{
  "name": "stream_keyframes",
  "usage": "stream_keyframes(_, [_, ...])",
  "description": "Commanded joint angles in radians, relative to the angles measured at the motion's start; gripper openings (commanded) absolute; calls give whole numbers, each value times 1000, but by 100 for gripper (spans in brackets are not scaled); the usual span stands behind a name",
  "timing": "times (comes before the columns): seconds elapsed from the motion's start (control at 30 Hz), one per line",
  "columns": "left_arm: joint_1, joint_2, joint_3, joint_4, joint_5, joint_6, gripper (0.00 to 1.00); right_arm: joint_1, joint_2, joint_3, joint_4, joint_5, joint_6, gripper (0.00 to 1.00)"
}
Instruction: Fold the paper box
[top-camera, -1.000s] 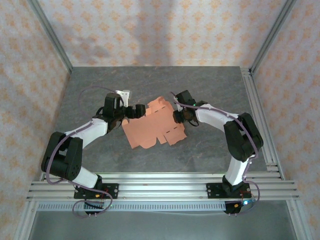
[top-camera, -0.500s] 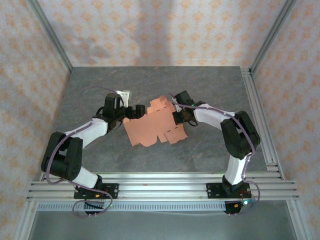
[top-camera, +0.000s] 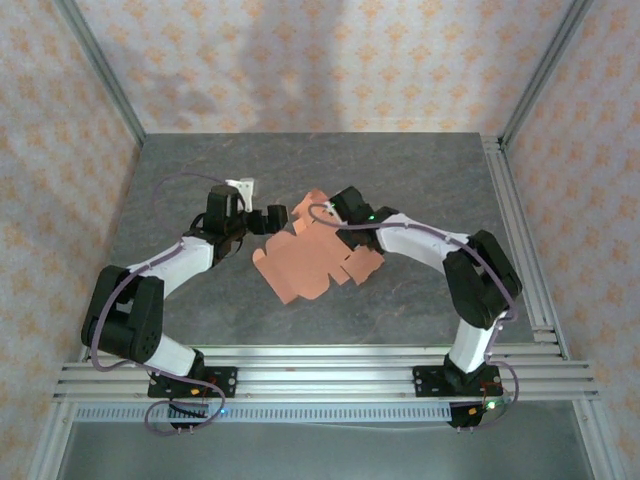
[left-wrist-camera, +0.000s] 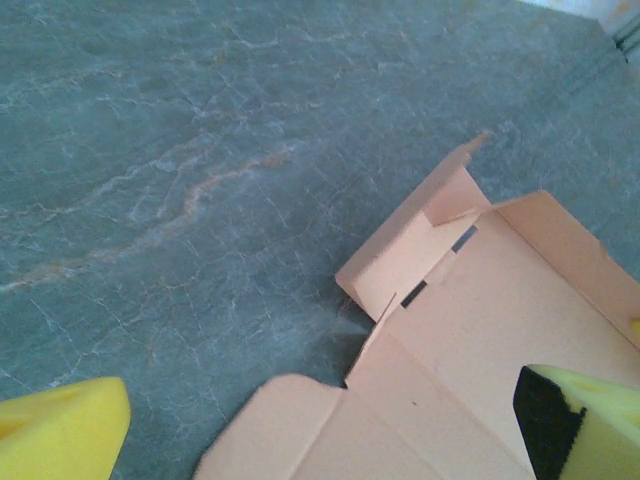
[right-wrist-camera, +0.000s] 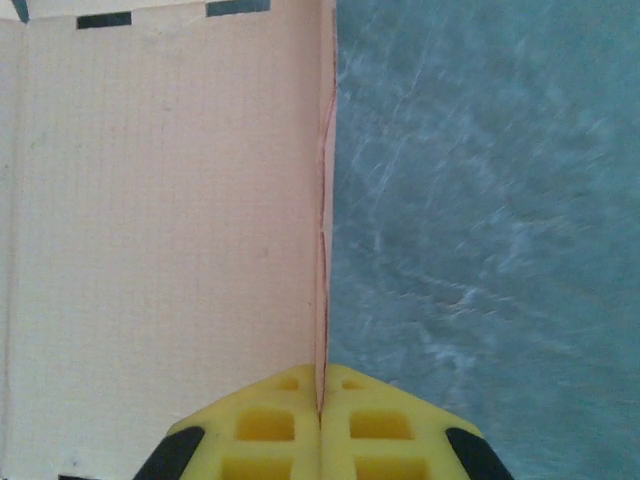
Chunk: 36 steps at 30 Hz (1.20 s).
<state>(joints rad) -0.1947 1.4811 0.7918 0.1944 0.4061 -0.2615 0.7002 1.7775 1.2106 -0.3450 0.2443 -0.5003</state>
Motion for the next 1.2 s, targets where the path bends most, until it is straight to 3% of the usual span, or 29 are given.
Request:
stream_keyframes(0.0, [23, -31, -9, 33, -41, -33, 100, 57, -10, -21, 126, 348, -282, 0])
stream_keyframes(0.1, [45, -24, -20, 37, -38, -43, 100, 100, 2, -72, 308, 466, -454, 0])
stream_keyframes(0.27, [75, -2, -37, 60, -14, -77, 100, 143, 27, -166, 652, 550, -746, 0])
stream_keyframes(0.4, [84, 39, -18, 53, 11, -74, 100, 151, 63, -240, 952, 543, -978, 0])
stream_keyframes(0.6, [87, 124, 50, 5, 6, -73, 92, 154, 120, -317, 1305, 473, -1209, 0])
stream_keyframes(0.97, [124, 363, 260, -52, 12, -99, 87, 170, 78, -350, 1288, 432, -1157, 0])
stream_keyframes(1.17, [144, 511, 444, -125, 116, -99, 85, 171, 47, -371, 1248, 417, -1125, 0])
